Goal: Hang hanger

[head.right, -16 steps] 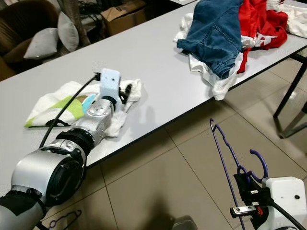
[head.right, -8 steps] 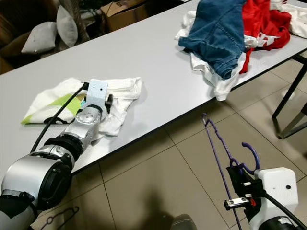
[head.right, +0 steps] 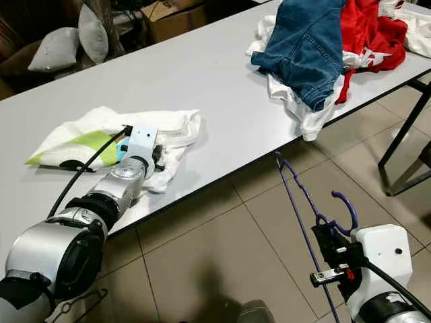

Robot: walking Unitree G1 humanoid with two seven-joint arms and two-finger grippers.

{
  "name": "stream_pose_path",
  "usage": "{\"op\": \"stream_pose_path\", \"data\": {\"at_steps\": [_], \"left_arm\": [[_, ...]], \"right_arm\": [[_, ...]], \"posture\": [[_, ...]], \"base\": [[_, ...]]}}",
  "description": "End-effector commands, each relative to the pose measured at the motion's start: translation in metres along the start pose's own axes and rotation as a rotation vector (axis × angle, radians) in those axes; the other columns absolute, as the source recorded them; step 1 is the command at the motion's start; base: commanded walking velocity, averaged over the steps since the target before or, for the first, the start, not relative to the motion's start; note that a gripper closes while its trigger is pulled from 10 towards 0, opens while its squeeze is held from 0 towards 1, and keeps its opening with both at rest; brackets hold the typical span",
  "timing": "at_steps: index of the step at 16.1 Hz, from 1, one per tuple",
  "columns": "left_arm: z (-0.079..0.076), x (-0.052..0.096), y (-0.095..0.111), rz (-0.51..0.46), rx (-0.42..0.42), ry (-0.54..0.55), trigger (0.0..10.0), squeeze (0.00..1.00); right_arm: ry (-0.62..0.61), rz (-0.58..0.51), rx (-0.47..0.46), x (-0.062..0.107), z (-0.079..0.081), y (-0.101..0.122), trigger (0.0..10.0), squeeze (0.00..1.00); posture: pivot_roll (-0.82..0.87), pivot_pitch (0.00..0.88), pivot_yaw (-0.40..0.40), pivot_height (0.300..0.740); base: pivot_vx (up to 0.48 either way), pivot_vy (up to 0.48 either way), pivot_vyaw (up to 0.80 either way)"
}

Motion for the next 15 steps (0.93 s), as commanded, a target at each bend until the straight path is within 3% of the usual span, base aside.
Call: {"op": "stream_pose_path", "data": {"at_steps": [1,10,15], "left_arm": [[0.003,0.001,-0.012,0.049,0.011,-0.003,0.0,0.0],[0.004,0.0,0.005,-0.031,0.121,-0.029,0.0,0.0],[0.011,-0.001,0.034,-0.131,0.156,-0.096,0.0,0.0]], "right_arm": [[0.013,0.011,-0.006,0.0,0.002,-0.001,10.0,0.0],[0.013,0.002,-0.014,-0.007,0.003,-0.001,10.0,0.0],[0.069,-0.034,-0.034,-0.029,0.008,-0.001,10.0,0.0]], "posture": [[-0.49,0.084,0.177,0.74],[-0.47,0.067,0.182,0.74],[-0.35,0.018,0.152,0.74]], "base": [[0.0,0.0,0.0],[0.0,0.0,0.0],[0.0,0.0,0.0]]}}
Point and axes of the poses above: a point about 5 cm out from each wrist's last joint towards the gripper, its own x axis pointing back from the gripper into the wrist, its own y axis along the axis of the wrist's last joint, z = x × y, the point moved 1 cm from there along -x, pointing out of the wrist towards the gripper, and after that the axes turned 1 degree about x, right-handed, at the moved point
